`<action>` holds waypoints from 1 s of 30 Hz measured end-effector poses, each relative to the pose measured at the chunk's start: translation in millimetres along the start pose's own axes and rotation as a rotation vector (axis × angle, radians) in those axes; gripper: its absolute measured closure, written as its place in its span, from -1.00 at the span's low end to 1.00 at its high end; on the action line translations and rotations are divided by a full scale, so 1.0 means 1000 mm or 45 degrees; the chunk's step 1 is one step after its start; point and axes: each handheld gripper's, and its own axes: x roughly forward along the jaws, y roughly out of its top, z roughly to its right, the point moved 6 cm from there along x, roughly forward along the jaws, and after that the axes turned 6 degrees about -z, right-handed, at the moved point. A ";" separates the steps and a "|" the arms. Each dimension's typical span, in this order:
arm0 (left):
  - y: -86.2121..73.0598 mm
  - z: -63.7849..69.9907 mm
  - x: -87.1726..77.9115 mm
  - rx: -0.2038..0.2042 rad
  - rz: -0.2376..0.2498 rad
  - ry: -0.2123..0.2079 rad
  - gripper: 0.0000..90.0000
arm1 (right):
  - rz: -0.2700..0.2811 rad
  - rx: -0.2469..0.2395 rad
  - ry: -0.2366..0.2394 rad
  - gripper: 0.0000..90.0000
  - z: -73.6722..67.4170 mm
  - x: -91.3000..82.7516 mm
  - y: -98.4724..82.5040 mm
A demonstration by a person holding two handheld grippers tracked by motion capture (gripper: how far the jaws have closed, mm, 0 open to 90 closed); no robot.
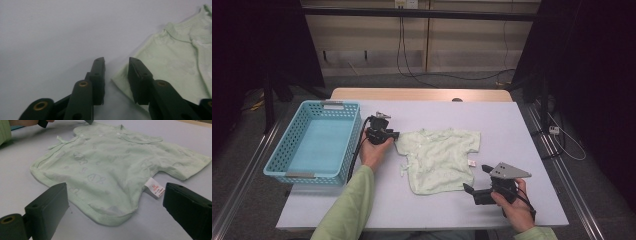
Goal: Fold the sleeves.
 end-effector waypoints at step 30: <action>0.004 0.020 -0.015 -0.026 0.097 -0.103 0.96 | 0.004 -0.012 -0.011 -0.88 0.000 -0.001 0.000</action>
